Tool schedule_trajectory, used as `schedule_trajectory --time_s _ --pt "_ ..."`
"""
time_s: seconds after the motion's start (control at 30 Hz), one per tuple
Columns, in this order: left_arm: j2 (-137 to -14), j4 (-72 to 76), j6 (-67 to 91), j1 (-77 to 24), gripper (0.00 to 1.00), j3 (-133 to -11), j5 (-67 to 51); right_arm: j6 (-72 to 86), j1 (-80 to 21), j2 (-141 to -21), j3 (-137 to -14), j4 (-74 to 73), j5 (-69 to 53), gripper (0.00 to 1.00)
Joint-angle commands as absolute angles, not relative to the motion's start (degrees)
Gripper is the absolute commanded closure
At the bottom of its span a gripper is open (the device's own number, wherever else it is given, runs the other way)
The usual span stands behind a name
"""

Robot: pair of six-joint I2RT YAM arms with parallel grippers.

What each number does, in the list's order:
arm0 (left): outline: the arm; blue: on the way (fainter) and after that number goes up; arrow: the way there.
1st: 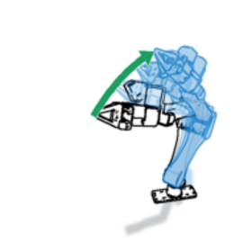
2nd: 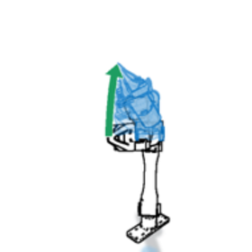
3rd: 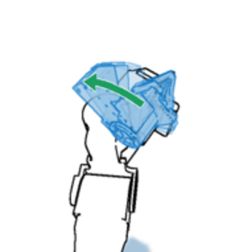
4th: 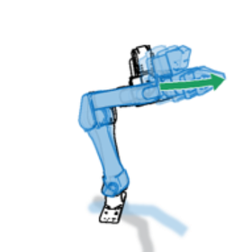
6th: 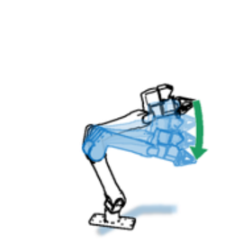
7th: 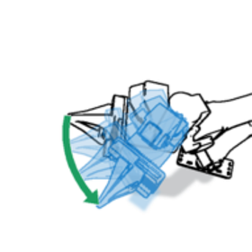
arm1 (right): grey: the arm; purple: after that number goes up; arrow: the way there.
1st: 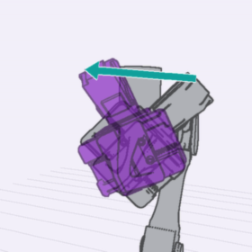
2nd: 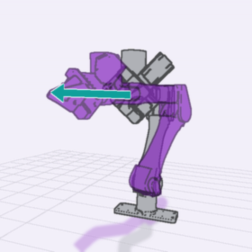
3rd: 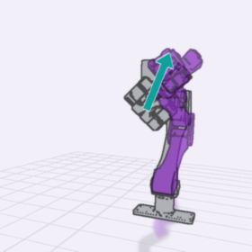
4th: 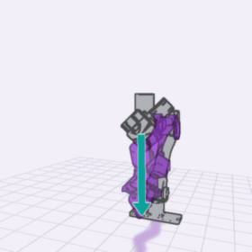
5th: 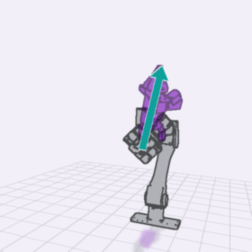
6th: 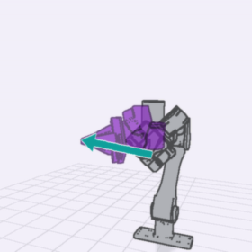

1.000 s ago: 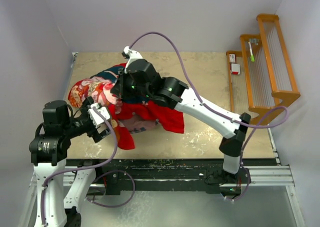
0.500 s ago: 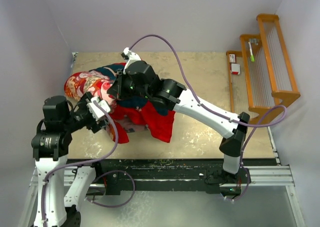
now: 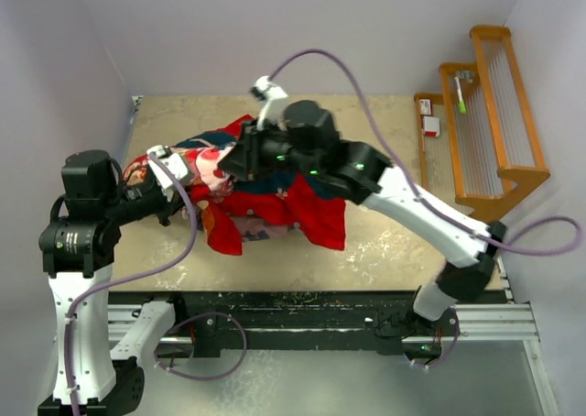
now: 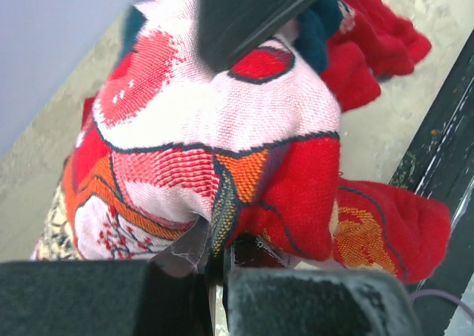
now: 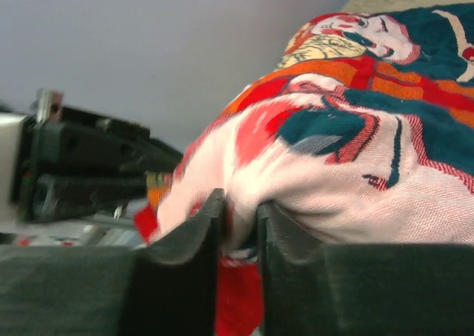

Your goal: Remove the pillowcase from the pillow

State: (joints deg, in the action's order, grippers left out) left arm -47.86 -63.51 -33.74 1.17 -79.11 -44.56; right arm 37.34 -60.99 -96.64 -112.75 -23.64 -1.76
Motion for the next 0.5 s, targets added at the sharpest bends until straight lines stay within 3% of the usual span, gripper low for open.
schedule_trajectory --time_s 0.0,0.3,0.47 --pt "-50.02 -58.51 -27.72 1.32 1.00 -86.07 -48.15 33.06 -54.66 -82.02 -105.50 -17.28 -14.40 0.60" --pt "-55.15 -58.29 -22.73 1.32 1.00 -94.67 -43.72 24.90 -51.77 -68.97 -90.62 -29.33 -1.81 0.22" --pt "-56.86 -58.17 -23.28 1.32 1.00 -98.65 -39.79 29.36 -51.77 -59.81 -79.51 -29.33 5.13 0.15"
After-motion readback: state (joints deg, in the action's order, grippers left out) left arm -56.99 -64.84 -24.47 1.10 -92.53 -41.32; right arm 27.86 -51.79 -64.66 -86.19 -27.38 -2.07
